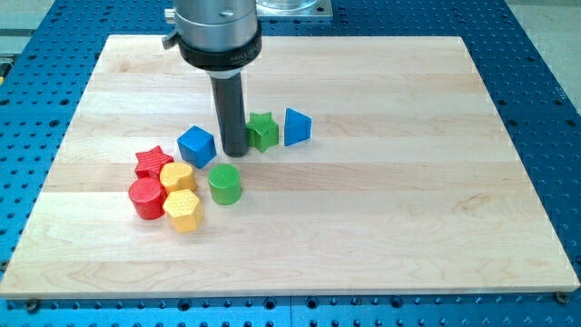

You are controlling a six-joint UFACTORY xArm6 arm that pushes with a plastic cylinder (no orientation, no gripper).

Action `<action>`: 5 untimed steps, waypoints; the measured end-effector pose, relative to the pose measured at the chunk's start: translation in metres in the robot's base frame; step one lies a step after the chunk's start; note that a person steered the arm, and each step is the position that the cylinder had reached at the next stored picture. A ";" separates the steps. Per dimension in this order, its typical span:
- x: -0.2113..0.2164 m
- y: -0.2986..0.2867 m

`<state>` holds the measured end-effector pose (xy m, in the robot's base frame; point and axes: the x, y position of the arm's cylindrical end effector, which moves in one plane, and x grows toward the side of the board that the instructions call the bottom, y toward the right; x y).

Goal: Move the blue cube loser to the rd star

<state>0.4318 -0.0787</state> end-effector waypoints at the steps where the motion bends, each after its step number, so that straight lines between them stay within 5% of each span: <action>1: -0.004 -0.027; 3: -0.006 -0.029; 5: -0.074 0.035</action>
